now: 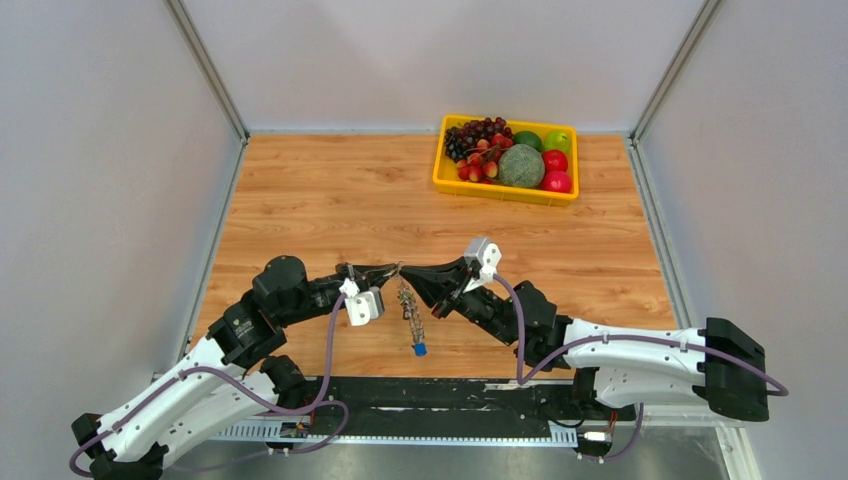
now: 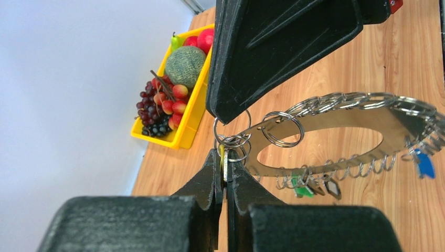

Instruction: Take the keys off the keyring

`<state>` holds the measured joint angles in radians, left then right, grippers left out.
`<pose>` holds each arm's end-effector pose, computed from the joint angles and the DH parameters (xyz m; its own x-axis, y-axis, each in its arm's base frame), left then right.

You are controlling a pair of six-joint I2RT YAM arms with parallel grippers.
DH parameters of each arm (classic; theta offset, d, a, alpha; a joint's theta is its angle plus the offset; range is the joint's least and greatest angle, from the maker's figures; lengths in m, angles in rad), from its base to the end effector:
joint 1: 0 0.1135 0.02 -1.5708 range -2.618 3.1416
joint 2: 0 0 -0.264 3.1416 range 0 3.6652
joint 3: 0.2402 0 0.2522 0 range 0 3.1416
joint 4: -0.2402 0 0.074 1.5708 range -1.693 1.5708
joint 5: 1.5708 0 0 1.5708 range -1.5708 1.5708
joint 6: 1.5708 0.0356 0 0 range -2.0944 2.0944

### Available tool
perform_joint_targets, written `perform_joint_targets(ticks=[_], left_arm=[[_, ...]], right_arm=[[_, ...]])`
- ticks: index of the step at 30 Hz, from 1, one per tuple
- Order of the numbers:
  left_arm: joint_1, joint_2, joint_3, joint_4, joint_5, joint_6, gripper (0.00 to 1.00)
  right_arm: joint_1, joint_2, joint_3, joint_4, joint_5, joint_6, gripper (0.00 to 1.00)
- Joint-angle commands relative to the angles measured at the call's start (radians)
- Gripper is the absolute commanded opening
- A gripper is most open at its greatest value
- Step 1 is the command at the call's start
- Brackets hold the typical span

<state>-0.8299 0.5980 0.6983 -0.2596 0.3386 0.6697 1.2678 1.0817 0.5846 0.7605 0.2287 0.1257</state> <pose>0.0896 -0.1155 0.3293 0.4855 0.3367 -0.8068 0.7856 0.2367 0.5716 0.0808 0.2313 0.3108 -0.0313 0.3092 -0.9505 -0.8672 0.4644 0.1796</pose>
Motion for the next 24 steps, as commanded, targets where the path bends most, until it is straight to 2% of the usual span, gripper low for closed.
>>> perform_joint_targets(ticks=[1, 8, 12, 16, 19, 24], left_arm=[[-0.002, -0.004, 0.014, 0.002, 0.01, 0.013, 0.0], [-0.003, -0.012, 0.014, 0.002, 0.005, 0.012, 0.0], [-0.002, -0.015, 0.013, 0.003, -0.001, 0.011, 0.0], [-0.003, -0.017, 0.013, 0.005, -0.001, 0.011, 0.0], [-0.003, -0.016, 0.014, 0.005, 0.002, 0.011, 0.0], [-0.002, -0.016, 0.014, 0.005, 0.008, 0.011, 0.0]], right_arm=[[-0.006, -0.062, -0.018, 0.123, -0.004, 0.049, 0.0], [-0.008, -0.071, 0.004, -0.034, 0.024, 0.034, 0.0], [-0.008, -0.087, -0.022, -0.078, 0.048, 0.04, 0.07], [-0.007, -0.12, -0.047, -0.133, 0.083, 0.022, 0.09], [-0.008, -0.136, -0.049, -0.185, 0.095, -0.003, 0.14], [-0.008, -0.132, -0.023, -0.239, 0.034, -0.096, 0.23]])
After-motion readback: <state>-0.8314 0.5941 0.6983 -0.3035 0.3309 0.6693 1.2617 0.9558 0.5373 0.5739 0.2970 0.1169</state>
